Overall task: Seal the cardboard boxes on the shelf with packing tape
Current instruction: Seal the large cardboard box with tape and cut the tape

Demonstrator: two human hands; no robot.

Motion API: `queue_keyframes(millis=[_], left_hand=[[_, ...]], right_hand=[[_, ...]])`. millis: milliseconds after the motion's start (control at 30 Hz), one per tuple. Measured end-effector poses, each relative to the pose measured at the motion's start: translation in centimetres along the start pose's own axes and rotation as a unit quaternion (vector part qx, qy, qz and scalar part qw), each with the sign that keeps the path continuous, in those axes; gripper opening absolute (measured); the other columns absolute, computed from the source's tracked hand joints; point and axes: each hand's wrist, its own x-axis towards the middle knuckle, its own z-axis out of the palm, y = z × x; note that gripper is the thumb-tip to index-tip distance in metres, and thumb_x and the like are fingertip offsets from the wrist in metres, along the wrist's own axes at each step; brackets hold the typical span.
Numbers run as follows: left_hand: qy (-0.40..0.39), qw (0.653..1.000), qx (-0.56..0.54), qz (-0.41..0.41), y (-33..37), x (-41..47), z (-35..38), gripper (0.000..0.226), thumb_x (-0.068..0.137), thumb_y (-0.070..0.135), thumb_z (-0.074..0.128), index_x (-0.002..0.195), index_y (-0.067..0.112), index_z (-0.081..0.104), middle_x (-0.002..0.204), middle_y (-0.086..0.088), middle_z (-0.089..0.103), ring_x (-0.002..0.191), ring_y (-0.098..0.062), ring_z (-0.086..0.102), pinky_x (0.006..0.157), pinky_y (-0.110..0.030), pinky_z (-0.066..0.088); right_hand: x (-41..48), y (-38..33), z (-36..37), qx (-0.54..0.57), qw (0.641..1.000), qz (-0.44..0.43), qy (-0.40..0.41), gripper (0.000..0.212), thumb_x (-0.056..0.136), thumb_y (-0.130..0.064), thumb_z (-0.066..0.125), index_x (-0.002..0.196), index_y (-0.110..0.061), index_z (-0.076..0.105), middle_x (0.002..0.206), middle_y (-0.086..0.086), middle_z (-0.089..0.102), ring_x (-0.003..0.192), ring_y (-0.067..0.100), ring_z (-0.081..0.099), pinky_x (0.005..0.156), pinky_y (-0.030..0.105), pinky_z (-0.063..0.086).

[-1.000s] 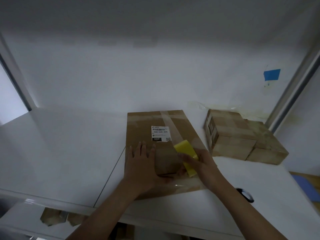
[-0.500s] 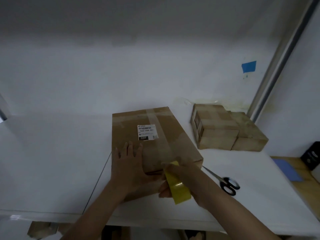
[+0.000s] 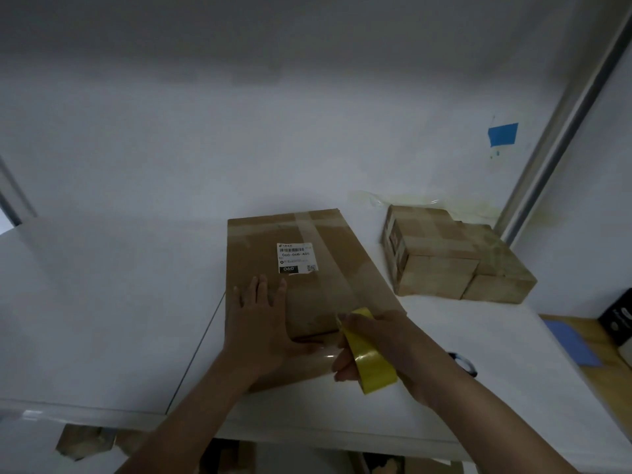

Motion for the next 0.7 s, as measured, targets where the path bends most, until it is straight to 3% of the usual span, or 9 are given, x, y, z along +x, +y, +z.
queue_keyframes(millis=[133, 367, 533, 700], left_hand=[[0.003, 1.000, 0.004, -0.001, 0.1, 0.0, 0.0, 0.163, 0.020, 0.102, -0.025, 0.159, 0.019, -0.004, 0.165, -0.019, 0.003, 0.153, -0.030, -0.001, 0.122, -0.055, 0.000], [-0.004, 1.000, -0.004, -0.001, 0.0, 0.0, -0.1, 0.163, 0.020, 0.104, -0.020, 0.159, 0.019, -0.005, 0.165, -0.019, 0.000, 0.153, -0.030, -0.003, 0.122, -0.054, -0.001], [-0.009, 1.000, -0.004, 0.000, 0.0, 0.0, -0.2, 0.163, 0.020, 0.104, -0.018, 0.158, 0.019, -0.006, 0.165, -0.019, -0.001, 0.153, -0.030, -0.003, 0.122, -0.055, -0.002], [-0.009, 1.000, 0.000, 0.001, 0.1, 0.0, -0.3, 0.163, 0.019, 0.104, -0.019, 0.158, 0.019, -0.007, 0.165, -0.019, -0.001, 0.153, -0.031, -0.003, 0.122, -0.055, -0.002]], right_hand=[[0.6, 1.1, 0.2, 0.025, 0.999, 0.020, -0.002, 0.030, 0.092, -0.024, 0.063, 0.083, 0.004, 0.063, 0.071, 0.025, 0.067, 0.058, 0.031, 0.067, 0.062, 0.037, 0.059], [1.7, 3.0, 0.1, 0.073, 0.994, 0.085, 0.005, 0.031, 0.089, -0.023, 0.067, 0.089, 0.007, 0.062, 0.070, 0.025, 0.066, 0.054, 0.030, 0.068, 0.051, 0.032, 0.057], [2.1, 3.2, -0.1, 0.066, 0.995, 0.079, -0.003, 0.029, 0.090, -0.022, 0.066, 0.089, 0.006, 0.062, 0.070, 0.025, 0.066, 0.056, 0.032, 0.067, 0.062, 0.040, 0.060], [2.4, 3.7, -0.1, 0.061, 0.996, 0.068, -0.003, 0.025, 0.092, -0.021, 0.064, 0.086, 0.004, 0.065, 0.069, 0.024, 0.065, 0.056, 0.033, 0.067, 0.062, 0.041, 0.059]])
